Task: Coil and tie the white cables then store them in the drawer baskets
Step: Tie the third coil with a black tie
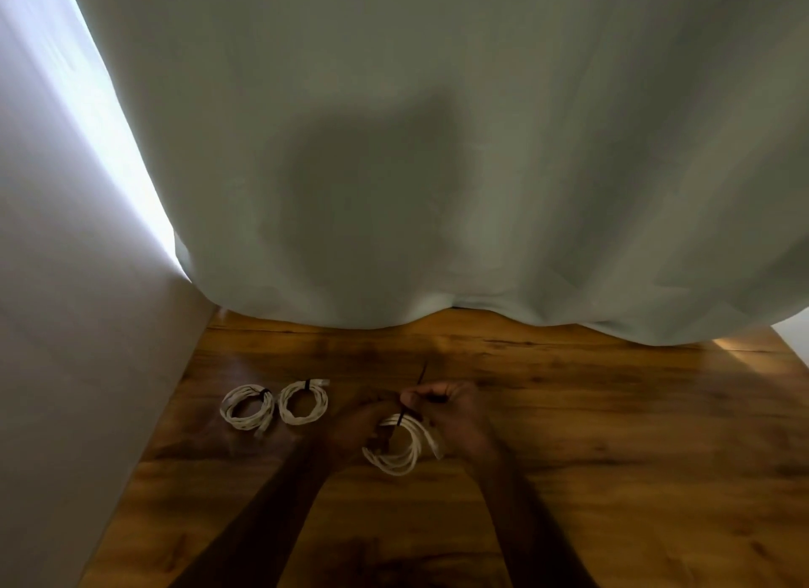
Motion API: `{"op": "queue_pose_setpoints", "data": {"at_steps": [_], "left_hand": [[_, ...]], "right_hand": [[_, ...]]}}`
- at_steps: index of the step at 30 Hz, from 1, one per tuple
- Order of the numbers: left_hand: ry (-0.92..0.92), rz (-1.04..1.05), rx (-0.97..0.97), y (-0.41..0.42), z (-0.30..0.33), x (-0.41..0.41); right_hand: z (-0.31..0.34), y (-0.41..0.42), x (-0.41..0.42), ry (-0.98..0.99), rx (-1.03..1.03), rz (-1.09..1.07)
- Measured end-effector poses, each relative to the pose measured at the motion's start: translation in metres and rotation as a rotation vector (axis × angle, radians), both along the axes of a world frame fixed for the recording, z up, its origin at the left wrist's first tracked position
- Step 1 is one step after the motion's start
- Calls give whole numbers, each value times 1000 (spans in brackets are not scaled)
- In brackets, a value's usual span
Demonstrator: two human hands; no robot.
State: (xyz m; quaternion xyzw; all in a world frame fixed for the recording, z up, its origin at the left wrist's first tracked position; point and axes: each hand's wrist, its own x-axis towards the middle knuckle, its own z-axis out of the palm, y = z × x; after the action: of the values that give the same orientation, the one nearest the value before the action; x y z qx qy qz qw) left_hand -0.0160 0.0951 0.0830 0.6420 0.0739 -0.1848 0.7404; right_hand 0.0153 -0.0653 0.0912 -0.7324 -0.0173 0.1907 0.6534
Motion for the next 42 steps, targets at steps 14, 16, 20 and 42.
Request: {"op": "queue_pose_setpoints", "data": {"at_steps": [14, 16, 20, 42], "left_hand": [[-91, 182, -15, -15, -9, -10], [-68, 206, -30, -15, -7, -11], [-29, 242, -68, -18, -1, -13], [-117, 270, -92, -18, 5, -15]], "right_hand": [[-11, -2, 3, 45, 102, -97], [-11, -3, 2, 66, 124, -90], [-8, -3, 0, 22, 167, -81], [-16, -1, -6, -365, 52, -173]]}}
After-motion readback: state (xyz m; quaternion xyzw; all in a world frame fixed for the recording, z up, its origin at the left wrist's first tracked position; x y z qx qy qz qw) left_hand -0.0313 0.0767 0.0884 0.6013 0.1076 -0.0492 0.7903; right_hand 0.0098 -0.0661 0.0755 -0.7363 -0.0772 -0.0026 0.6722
